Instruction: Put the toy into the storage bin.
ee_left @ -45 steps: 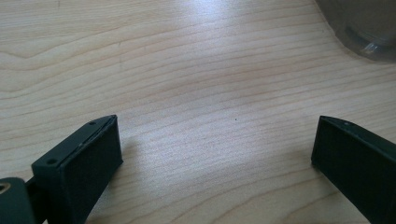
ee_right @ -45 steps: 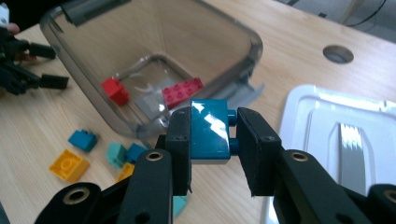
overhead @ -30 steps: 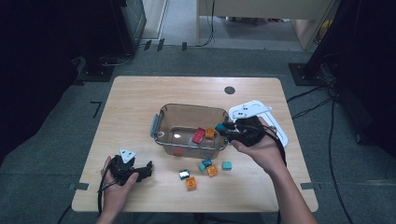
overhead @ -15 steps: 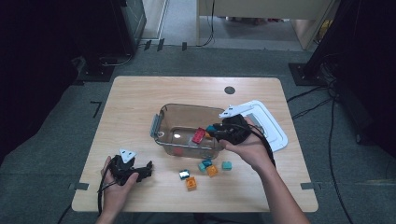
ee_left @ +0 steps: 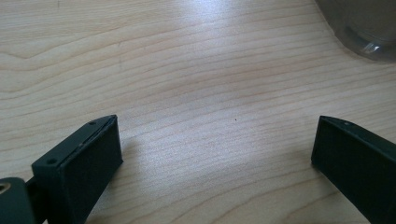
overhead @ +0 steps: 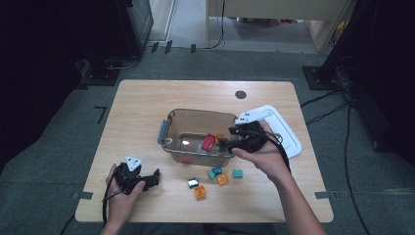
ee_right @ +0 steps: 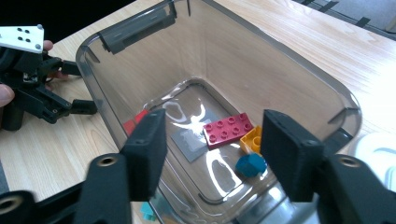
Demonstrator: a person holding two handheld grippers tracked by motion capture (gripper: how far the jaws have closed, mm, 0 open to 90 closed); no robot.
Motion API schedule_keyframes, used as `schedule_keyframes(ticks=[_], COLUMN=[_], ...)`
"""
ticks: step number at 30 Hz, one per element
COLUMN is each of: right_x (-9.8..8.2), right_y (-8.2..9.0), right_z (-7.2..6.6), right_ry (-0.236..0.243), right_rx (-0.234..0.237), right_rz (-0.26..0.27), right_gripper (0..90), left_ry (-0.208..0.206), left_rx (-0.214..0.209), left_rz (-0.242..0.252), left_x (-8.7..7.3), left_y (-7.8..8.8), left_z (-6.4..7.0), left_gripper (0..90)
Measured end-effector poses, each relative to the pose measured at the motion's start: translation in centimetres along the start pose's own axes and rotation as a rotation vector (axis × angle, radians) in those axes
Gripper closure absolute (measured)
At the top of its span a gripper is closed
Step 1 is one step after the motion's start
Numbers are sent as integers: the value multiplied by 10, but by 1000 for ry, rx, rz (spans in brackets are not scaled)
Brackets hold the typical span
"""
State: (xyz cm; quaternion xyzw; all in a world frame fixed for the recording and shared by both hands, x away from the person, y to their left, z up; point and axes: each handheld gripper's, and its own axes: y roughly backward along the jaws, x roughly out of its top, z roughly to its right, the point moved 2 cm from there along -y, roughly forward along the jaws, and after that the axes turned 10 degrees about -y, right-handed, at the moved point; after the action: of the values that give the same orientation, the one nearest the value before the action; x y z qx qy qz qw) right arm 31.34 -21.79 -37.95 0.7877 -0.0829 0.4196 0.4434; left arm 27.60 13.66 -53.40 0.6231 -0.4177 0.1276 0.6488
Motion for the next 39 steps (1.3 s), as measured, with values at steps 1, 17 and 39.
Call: schedule_keyframes(ticks=[1, 17, 39], right_x=[-1, -27, -93], right_y=[2, 29, 19], right_z=[1, 18, 43], right_ry=[1, -33, -105], right_rx=[-3, -68, -81], right_rz=[1, 23, 3], right_gripper=[356, 143, 235], left_ry=[0, 1, -1], left_rx=[0, -1, -1], left_rz=[0, 0, -2], left_x=[0, 0, 0], left_y=[0, 0, 0], left_z=[0, 0, 0], left_gripper=[13, 13, 13])
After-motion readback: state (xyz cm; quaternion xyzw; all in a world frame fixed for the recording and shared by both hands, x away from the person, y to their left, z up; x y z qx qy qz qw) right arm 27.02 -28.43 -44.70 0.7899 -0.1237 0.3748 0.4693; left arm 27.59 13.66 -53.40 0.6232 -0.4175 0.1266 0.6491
